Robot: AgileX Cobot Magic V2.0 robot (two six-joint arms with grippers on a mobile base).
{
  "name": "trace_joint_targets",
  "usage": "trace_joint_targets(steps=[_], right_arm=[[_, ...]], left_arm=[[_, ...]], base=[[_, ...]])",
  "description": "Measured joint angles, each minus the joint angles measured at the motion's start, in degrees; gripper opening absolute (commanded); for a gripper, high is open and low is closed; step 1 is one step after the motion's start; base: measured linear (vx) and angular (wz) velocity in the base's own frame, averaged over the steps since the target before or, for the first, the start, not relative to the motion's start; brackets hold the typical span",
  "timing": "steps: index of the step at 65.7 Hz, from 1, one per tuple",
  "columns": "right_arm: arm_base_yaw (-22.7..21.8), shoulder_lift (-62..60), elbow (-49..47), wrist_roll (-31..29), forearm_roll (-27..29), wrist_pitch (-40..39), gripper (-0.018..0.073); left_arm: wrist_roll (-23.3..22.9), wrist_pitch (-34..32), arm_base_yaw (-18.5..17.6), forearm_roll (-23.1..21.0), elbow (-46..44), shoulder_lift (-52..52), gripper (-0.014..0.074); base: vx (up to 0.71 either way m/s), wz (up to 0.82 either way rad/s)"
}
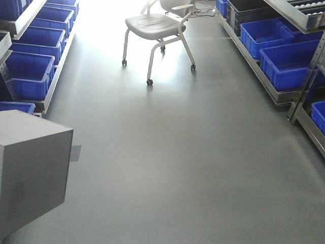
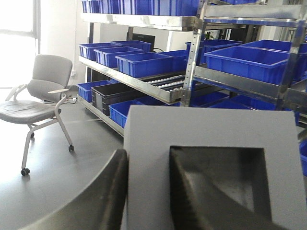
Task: Sort gray base to blue bin
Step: 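Drive the base down the aisle between blue bin shelves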
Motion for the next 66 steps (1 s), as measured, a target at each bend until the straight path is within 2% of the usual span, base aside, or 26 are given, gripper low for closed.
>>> trace_joint_targets(steps=[47, 66], right_arm=[[0.0, 0.0, 0.0, 0.0, 0.0, 0.0, -0.0005], [0.0, 0.0, 0.0, 0.0, 0.0, 0.0, -0.0005]], left_arm=[[0.0, 0.0, 0.0, 0.0, 0.0, 0.0, 0.0004], [0.0, 0.0, 0.0, 0.0, 0.18, 0.0, 0.0004]], base=[[0.34, -0.01], [0.3, 0.23]])
